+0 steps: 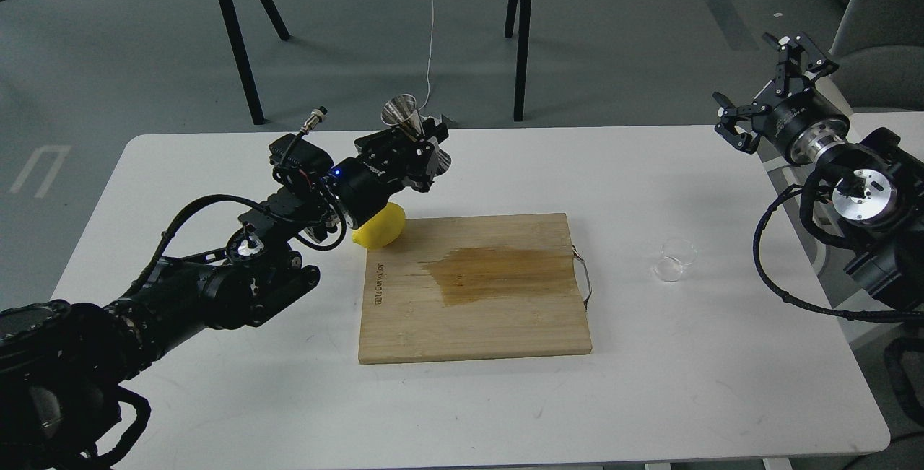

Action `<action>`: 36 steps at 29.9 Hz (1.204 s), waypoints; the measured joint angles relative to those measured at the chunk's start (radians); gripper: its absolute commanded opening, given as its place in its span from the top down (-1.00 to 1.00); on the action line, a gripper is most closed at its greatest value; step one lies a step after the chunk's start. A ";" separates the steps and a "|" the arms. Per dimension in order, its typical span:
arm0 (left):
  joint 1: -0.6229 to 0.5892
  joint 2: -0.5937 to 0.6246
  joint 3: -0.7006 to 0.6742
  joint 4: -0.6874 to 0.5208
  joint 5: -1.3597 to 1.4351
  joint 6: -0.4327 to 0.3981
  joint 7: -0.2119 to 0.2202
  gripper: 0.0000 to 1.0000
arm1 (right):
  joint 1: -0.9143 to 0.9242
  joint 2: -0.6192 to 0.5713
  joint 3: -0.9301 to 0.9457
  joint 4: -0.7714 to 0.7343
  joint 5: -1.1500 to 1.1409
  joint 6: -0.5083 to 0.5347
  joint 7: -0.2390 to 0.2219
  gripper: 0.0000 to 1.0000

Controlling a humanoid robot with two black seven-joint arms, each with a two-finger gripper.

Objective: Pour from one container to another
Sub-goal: 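Lift the jigger with the left gripper and carry it over the board, then lower the jigger onto the cutting board beside the lemon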

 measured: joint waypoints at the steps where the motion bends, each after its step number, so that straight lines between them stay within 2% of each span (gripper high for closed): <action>1: 0.004 -0.008 0.001 0.000 0.013 0.000 0.000 0.62 | 0.002 0.000 0.000 -0.001 0.000 0.000 0.000 -1.00; 19: 0.056 -0.071 0.142 0.023 0.101 0.000 0.000 0.62 | 0.008 0.006 0.058 0.008 0.017 0.000 -0.009 -1.00; 24: 0.079 -0.117 0.157 0.082 0.102 0.000 0.000 0.62 | 0.010 -0.001 0.058 0.008 0.017 0.000 -0.009 -1.00; 36: 0.094 -0.123 0.158 0.249 0.092 0.000 0.000 0.63 | 0.010 -0.002 0.058 0.008 0.017 0.000 -0.009 -1.00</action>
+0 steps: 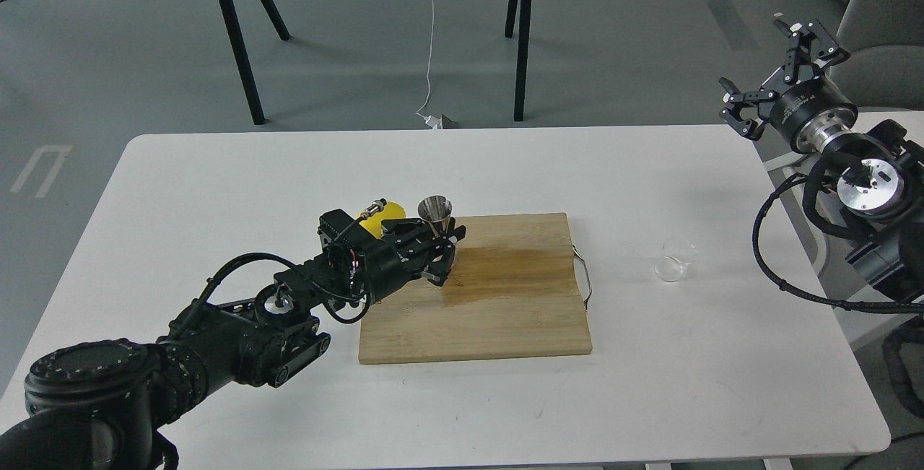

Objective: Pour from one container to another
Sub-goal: 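Lower the jigger onto the cutting board beside the lemon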

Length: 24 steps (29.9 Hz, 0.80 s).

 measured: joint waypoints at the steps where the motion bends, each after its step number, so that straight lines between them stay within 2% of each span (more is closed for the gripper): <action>1: 0.007 0.000 0.000 0.002 0.000 0.000 0.000 0.63 | 0.000 0.000 0.000 0.000 0.000 0.000 0.000 -1.00; 9: 0.035 0.000 -0.002 -0.006 -0.002 0.000 0.000 0.63 | -0.002 -0.001 -0.001 0.000 0.000 0.000 0.000 -1.00; 16: 0.038 0.000 -0.002 -0.108 -0.002 0.000 0.000 0.63 | -0.005 -0.003 -0.003 0.000 0.000 0.000 0.000 -1.00; 24: 0.037 0.000 -0.003 -0.132 -0.005 0.000 0.000 0.60 | -0.011 -0.003 -0.004 0.000 0.000 0.000 0.000 -1.00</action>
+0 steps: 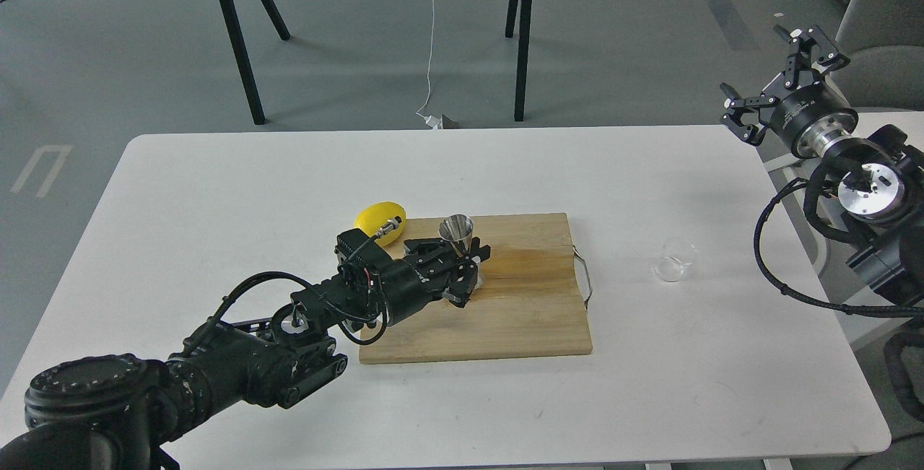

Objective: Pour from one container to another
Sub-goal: 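Lower the jigger onto the cutting board beside the lemon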

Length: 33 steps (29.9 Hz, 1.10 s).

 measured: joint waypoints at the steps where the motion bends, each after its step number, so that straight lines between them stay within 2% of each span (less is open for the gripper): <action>1: 0.000 0.000 0.000 0.002 0.000 0.000 0.000 0.59 | 0.000 0.000 0.000 0.000 0.000 0.000 0.000 -1.00; 23: 0.024 0.000 0.001 -0.006 0.001 0.000 0.000 0.23 | 0.000 0.000 0.000 0.000 0.000 0.000 0.000 -1.00; 33: 0.026 0.000 -0.002 -0.010 0.001 0.000 0.000 0.22 | -0.001 0.000 0.000 0.000 0.000 0.000 0.000 -1.00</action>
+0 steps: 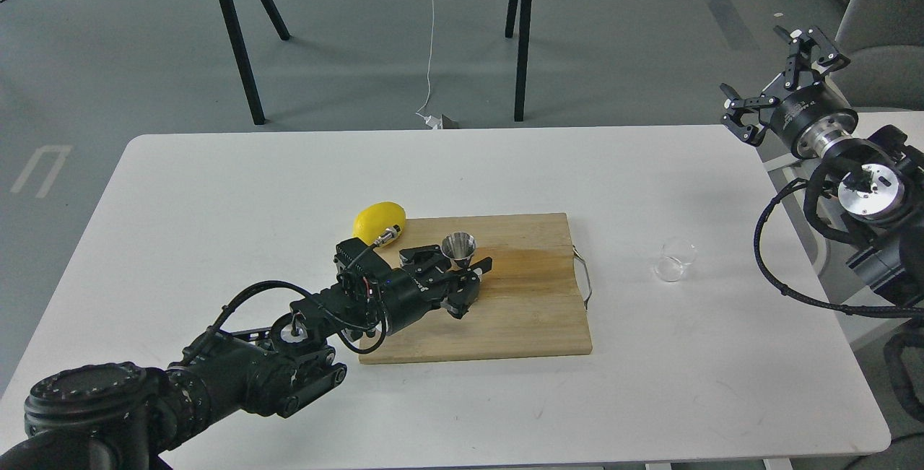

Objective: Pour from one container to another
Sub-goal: 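Lower the jigger onto the cutting board beside the lemon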

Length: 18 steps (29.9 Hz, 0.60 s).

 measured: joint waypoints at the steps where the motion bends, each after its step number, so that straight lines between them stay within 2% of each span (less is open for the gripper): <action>1: 0.000 0.000 -0.001 -0.005 0.000 0.000 0.000 0.22 | 0.000 0.000 0.000 0.000 0.000 0.000 0.000 -1.00; 3: 0.000 0.000 -0.003 -0.013 0.000 0.000 0.000 0.21 | 0.000 0.000 0.000 0.000 0.000 0.000 0.000 -1.00; 8: -0.001 0.000 -0.004 -0.019 0.000 0.000 0.000 -0.05 | -0.001 0.000 0.000 0.000 0.000 0.000 0.000 -1.00; 11: 0.009 0.000 -0.003 -0.020 0.000 0.000 0.000 -0.39 | -0.001 0.000 0.000 0.000 0.000 0.000 0.000 -1.00; 12: 0.012 0.000 -0.003 -0.020 0.000 0.000 0.000 -0.45 | -0.001 0.000 0.000 0.000 0.000 0.000 0.000 -1.00; 18: 0.030 0.000 -0.003 -0.021 0.000 0.000 0.000 -0.54 | -0.001 0.000 -0.001 0.000 0.000 0.000 0.000 -1.00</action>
